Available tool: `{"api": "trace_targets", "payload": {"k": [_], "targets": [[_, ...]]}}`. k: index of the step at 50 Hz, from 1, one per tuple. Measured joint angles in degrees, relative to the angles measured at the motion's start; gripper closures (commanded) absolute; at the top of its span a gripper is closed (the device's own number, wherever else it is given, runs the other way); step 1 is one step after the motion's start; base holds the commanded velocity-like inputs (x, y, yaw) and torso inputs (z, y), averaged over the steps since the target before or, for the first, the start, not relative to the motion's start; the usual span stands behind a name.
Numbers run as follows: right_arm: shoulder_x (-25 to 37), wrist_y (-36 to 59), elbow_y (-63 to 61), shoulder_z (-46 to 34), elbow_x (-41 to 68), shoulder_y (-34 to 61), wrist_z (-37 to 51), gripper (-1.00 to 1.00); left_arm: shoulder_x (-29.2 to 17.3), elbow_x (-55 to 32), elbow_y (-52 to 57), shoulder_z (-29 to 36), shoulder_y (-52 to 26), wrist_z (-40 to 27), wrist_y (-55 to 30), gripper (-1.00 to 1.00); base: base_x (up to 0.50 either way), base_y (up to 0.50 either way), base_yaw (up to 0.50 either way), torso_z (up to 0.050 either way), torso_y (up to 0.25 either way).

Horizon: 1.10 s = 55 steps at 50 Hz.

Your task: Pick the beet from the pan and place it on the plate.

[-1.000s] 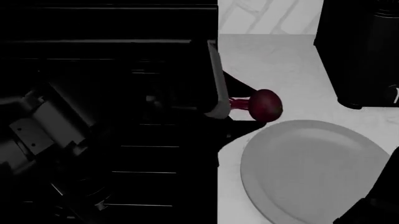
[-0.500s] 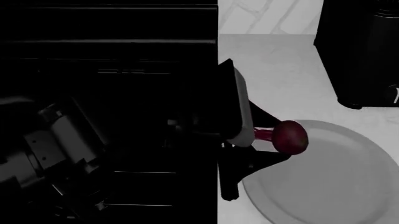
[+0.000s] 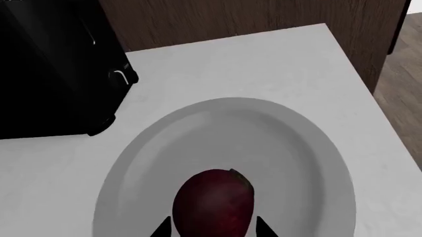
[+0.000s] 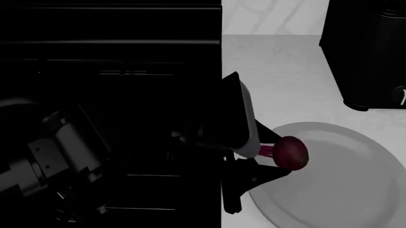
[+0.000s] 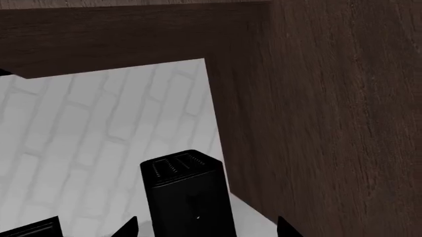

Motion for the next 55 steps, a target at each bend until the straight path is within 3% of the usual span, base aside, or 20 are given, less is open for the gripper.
{"api": "trace_targets", "payload": {"k": [5, 6, 36, 50, 55], "targets": [[-0.92, 0.24, 0.43, -0.06, 0.02, 0.11, -0.81, -1.00, 0.00, 0.05, 0.14, 0.01, 0.25, 0.18, -0.09, 1.00, 0.00, 0.00, 0.00, 0.000, 0.000], [-1.10, 0.30, 0.51, -0.05, 0.03, 0.12, -0.96, -1.00, 0.00, 0.05, 0.18, 0.01, 0.28, 0.22, -0.09, -1.00, 0.00, 0.00, 0.00, 0.000, 0.000], [-4.76, 2.81, 0.30, 1.73, 1.08, 0.89, -3.74, -1.00, 0.01, -3.35, 1.13, -0.22, -1.98, -1.36, -0.85, -1.00, 0.00, 0.00, 0.00, 0.000, 0.000], [-8.21, 5.75, -4.21, 7.50, 3.20, -0.58, -5.41, -1.00, 0.02, -5.55, 0.10, -0.30, -7.83, -3.52, -1.35, -1.00, 0.00, 0.00, 0.00, 0.000, 0.000], [-11.09, 6.93, -6.64, 10.25, 3.88, -1.98, -7.08, -1.00, -2.26, -6.74, 2.40, -0.89, -11.11, -5.97, -2.30, -1.00, 0.00, 0.00, 0.00, 0.000, 0.000]]}}
